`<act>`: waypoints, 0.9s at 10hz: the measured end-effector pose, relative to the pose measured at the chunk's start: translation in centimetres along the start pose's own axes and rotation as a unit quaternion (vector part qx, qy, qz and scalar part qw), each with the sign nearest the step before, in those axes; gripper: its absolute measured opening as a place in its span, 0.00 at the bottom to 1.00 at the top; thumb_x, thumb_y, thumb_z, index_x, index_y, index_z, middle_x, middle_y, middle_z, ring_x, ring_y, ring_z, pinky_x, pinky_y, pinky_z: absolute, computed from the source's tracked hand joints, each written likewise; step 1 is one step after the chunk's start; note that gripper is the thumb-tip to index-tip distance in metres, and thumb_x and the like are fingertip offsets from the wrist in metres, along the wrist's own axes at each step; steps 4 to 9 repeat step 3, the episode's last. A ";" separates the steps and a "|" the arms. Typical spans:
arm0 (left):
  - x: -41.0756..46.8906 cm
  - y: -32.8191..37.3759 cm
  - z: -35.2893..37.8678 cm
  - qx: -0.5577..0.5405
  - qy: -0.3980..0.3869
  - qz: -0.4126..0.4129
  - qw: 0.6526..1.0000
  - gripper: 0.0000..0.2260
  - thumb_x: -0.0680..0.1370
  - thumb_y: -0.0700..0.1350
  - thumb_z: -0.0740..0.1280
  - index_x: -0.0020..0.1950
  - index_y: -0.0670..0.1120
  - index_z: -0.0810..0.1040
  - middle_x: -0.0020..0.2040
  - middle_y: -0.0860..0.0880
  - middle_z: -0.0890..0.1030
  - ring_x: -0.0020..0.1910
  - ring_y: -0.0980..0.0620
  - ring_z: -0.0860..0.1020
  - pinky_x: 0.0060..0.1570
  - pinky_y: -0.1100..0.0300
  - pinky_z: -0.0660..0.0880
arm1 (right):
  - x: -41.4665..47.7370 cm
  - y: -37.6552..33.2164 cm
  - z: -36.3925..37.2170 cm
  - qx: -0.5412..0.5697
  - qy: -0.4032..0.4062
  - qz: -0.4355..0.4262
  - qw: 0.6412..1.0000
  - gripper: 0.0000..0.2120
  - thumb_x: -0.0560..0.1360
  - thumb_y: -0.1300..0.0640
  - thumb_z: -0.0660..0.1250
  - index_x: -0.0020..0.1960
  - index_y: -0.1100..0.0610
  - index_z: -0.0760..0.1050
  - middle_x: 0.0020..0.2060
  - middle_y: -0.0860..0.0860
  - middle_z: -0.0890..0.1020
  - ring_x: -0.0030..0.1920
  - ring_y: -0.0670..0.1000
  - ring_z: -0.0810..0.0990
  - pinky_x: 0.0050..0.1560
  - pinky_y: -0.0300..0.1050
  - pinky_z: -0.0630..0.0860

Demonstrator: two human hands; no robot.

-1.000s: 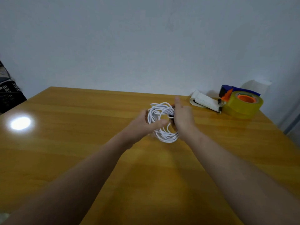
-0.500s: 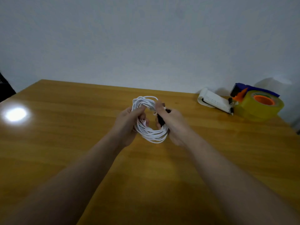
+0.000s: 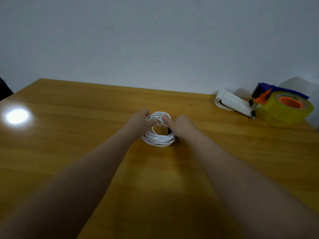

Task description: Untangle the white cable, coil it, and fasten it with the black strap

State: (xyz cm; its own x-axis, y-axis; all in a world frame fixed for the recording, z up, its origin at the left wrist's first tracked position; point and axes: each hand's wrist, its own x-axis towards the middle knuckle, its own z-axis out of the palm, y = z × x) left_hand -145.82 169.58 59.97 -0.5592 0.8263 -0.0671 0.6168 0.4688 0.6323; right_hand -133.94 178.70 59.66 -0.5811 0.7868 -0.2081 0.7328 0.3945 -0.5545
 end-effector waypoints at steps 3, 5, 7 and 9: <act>0.6 -1.5 0.5 0.101 0.034 -0.008 0.994 0.19 0.79 0.59 0.58 0.57 0.44 0.74 0.58 0.42 0.77 0.54 0.43 0.76 0.54 0.48 0.74 | -1.2 1.3 -0.2 -0.077 0.063 -0.024 0.995 0.34 0.77 0.33 0.47 0.68 0.59 0.63 0.64 0.60 0.71 0.62 0.61 0.71 0.57 0.54 0.70; 0.6 -1.5 0.5 0.101 0.034 -0.008 0.994 0.19 0.79 0.59 0.58 0.57 0.44 0.74 0.58 0.42 0.77 0.54 0.43 0.76 0.54 0.48 0.74 | -1.2 1.3 -0.2 -0.077 0.063 -0.024 0.995 0.34 0.77 0.33 0.47 0.68 0.59 0.63 0.64 0.60 0.71 0.62 0.61 0.71 0.57 0.54 0.70; 0.6 -1.5 0.5 0.101 0.034 -0.008 0.994 0.19 0.79 0.59 0.58 0.57 0.44 0.74 0.58 0.42 0.77 0.54 0.43 0.76 0.54 0.48 0.74 | -1.2 1.3 -0.2 -0.077 0.063 -0.024 0.995 0.34 0.77 0.33 0.47 0.68 0.59 0.63 0.64 0.60 0.71 0.62 0.61 0.71 0.57 0.54 0.70; 0.6 -1.5 0.5 0.101 0.034 -0.008 0.994 0.19 0.79 0.59 0.58 0.57 0.44 0.74 0.58 0.42 0.77 0.54 0.43 0.76 0.54 0.48 0.74 | -1.2 1.3 -0.2 -0.077 0.063 -0.024 0.995 0.34 0.77 0.33 0.47 0.68 0.59 0.63 0.64 0.60 0.71 0.62 0.61 0.71 0.57 0.54 0.70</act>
